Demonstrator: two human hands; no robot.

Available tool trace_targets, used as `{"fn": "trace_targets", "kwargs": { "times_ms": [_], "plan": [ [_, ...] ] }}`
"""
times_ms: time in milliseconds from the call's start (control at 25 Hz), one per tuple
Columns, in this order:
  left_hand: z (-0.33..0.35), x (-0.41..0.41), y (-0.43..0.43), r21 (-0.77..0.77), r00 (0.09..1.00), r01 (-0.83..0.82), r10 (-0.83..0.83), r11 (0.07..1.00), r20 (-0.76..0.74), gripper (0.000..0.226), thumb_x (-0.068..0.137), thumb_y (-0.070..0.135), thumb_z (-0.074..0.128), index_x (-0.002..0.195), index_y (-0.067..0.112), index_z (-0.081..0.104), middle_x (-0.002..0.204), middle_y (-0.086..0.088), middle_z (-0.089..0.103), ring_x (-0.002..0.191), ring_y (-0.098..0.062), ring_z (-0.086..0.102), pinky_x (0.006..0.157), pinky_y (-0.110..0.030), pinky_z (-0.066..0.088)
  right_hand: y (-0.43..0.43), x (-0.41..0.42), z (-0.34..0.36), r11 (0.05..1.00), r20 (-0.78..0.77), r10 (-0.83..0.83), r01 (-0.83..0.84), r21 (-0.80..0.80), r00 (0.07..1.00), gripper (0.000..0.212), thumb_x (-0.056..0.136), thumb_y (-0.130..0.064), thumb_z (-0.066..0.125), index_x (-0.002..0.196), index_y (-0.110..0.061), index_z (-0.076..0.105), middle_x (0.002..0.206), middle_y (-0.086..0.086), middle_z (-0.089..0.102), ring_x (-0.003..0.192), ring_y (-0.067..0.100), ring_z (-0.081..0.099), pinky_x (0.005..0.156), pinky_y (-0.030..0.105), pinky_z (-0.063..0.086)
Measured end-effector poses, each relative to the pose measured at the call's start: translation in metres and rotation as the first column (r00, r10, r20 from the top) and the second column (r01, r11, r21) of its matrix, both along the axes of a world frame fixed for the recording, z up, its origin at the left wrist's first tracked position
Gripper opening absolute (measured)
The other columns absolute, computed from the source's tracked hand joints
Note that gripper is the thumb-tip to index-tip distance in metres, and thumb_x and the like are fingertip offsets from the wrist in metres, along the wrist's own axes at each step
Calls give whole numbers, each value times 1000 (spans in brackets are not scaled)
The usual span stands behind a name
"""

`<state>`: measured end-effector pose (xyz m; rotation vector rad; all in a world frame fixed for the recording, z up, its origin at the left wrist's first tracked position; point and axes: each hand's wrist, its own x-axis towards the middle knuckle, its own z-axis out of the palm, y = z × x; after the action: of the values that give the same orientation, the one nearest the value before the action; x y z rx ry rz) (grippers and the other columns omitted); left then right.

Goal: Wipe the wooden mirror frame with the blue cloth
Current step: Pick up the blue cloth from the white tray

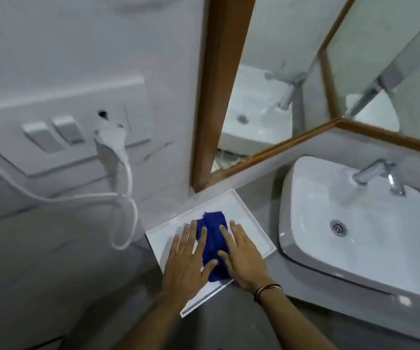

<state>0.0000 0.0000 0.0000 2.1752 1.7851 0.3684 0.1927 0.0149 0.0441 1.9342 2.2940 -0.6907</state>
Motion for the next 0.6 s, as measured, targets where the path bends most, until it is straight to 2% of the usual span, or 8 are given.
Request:
{"fn": "trace_targets", "kwargs": {
  "times_ms": [40, 80, 120, 160, 280, 360, 480, 600],
  "plan": [
    [-27, 3, -2, -45, 995, 52, -55, 998, -86, 91, 111, 71, 29, 179, 20, -1, 185, -10, -15, 176, -35, 6, 139, -47, 0, 1, -3, -21, 998, 16, 36, -36, -46, 999, 74, 120, -53, 34, 179, -26, 0, 189, 10, -8, 178, 32, 1, 144, 39, 5],
    [-48, 6, 0, -174, 991, 98, -112, 980, -69, 93, 113, 70, 31, 175, 21, -18, 180, -7, -32, 176, -32, -8, 137, -46, -9, 4, -3, -40, 996, 17, 53, -52, -78, 998, 73, 121, -52, 32, 179, -25, -2, 189, 11, -11, 178, 33, 0, 144, 40, 7],
    [-64, 7, 1, -222, 988, 104, -125, 969, -86, 96, 115, 69, 33, 172, 21, -27, 177, -6, -40, 175, -30, -17, 136, -45, -14, 6, -6, -52, 994, 49, 64, -60, -92, 997, 73, 121, -51, 30, 179, -23, -5, 188, 13, -14, 178, 34, -2, 145, 41, 7],
    [-78, 9, 1, -202, 983, 125, -149, 971, -106, 98, 115, 67, 35, 172, 19, -29, 177, -7, -42, 173, -29, -22, 135, -44, -17, 9, -9, -63, 994, 62, 72, -67, -89, 995, 73, 121, -51, 28, 179, -22, -7, 187, 14, -18, 177, 35, -4, 146, 42, 7],
    [-98, 13, -7, -108, 985, 113, -126, 988, -119, 99, 115, 65, 40, 174, 14, -22, 182, -11, -29, 171, -28, -21, 136, -43, -13, 6, -14, -82, 996, 121, 93, -92, -20, 988, 73, 122, -50, 23, 178, -21, -12, 187, 13, -23, 177, 34, -12, 147, 46, 7],
    [-96, 11, -7, -127, 977, 122, -142, 984, -159, 100, 116, 64, 37, 171, 15, -29, 180, -10, -34, 169, -27, -27, 136, -42, -16, 7, -19, -83, 992, 145, 128, -130, 5, 981, 74, 122, -46, 29, 178, -20, -12, 188, 9, -19, 177, 34, -11, 146, 49, 10],
    [-87, 10, -4, -204, 973, 117, -153, 972, -175, 102, 117, 62, 38, 165, 15, -39, 177, -8, -42, 169, -25, -29, 134, -39, -21, 5, -34, -78, 999, 91, 30, -33, 36, 995, 84, 118, -34, 54, 180, -22, -2, 190, 2, -3, 177, 36, 8, 145, 47, 23],
    [-81, 10, -10, -230, 976, 99, -139, 968, -169, 100, 118, 61, 38, 163, 17, -39, 176, -6, -40, 171, -24, -24, 135, -38, -19, -1, -41, -82, 988, 21, -87, 84, 127, 996, 84, 114, -30, 62, 179, -23, 9, 186, 1, 23, 165, 27, 36, 136, 34, 38]
  ]
}}
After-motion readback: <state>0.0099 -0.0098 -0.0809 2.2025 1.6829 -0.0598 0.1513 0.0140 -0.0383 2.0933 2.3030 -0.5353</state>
